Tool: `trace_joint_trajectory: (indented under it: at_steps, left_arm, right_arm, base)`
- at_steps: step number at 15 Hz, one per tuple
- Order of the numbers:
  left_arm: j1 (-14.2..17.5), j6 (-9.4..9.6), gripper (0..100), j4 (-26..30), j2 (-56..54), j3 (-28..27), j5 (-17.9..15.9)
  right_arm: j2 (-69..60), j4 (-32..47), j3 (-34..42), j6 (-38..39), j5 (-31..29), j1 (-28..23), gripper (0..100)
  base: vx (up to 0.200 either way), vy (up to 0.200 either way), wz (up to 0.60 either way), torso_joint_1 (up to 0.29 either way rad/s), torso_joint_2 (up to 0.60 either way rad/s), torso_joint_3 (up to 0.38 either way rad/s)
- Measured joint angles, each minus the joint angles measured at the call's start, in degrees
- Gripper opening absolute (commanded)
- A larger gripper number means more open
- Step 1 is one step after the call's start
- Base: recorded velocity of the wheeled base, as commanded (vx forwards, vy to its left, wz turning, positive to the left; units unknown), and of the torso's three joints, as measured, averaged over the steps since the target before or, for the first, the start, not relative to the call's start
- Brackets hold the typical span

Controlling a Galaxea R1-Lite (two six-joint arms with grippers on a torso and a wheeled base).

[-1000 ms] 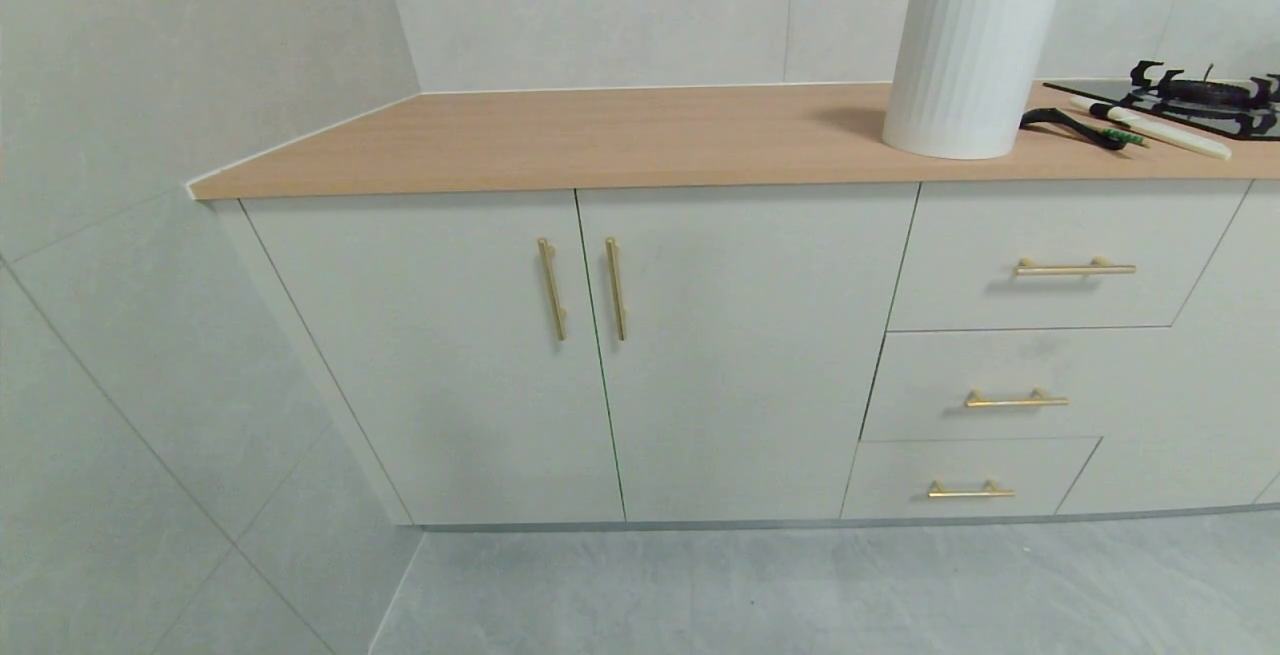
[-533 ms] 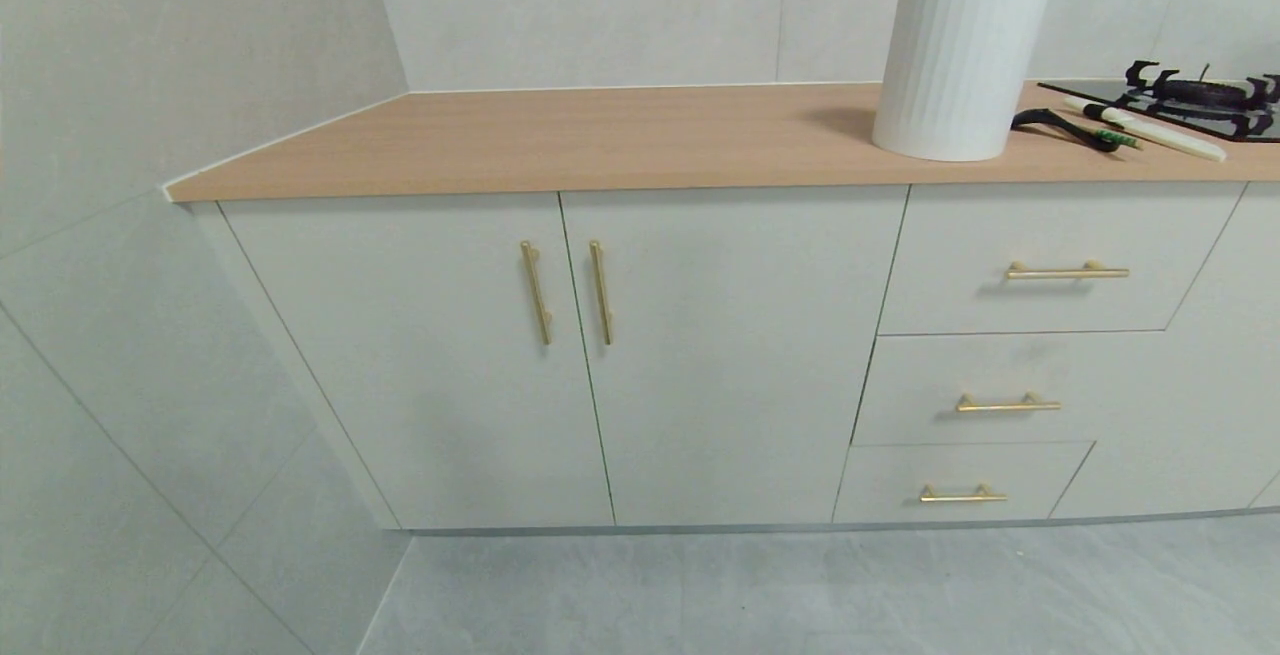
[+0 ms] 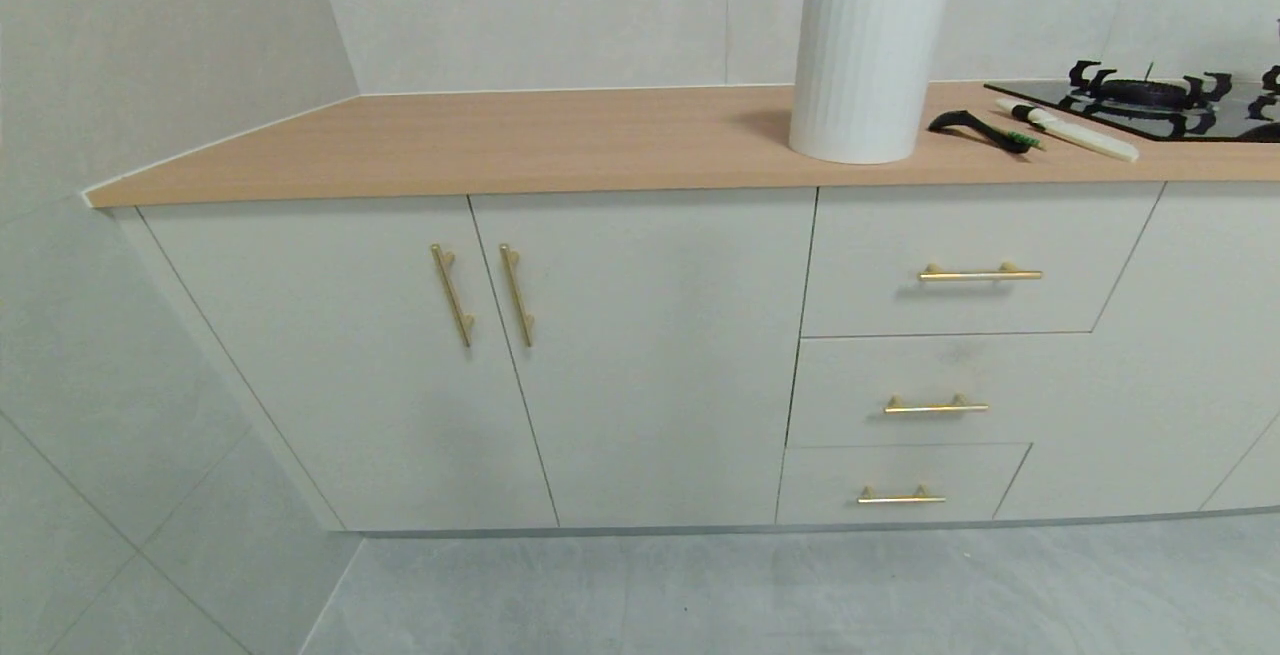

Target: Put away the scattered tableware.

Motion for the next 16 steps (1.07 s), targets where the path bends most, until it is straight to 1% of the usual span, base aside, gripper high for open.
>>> trace_joint_trajectory:
  at_steps: [5,15,16]
  left_arm:
    - [0.02,0.0,100,0.0,0.0,0.0,-0.02]
    - [0.02,0.09,100,-0.02,0.0,0.0,-0.06]
    - [0.05,0.13,100,0.0,0.0,0.0,-0.09]
  right_arm:
    - [0.0,-0.04,-0.02,0.0,0.0,0.0,100]
    - [0.0,-0.04,0.0,-0.02,-0.02,0.0,100]
    - [0.0,-0.04,0.0,-0.02,0.0,0.0,100]
  base:
    - [0.0,-0.2,0.0,0.003,0.0,0.006]
    - [0.0,0.0,0.0,0.0,0.0,0.0]
    - [0.2,0.0,0.0,0.002,0.0,-0.002]
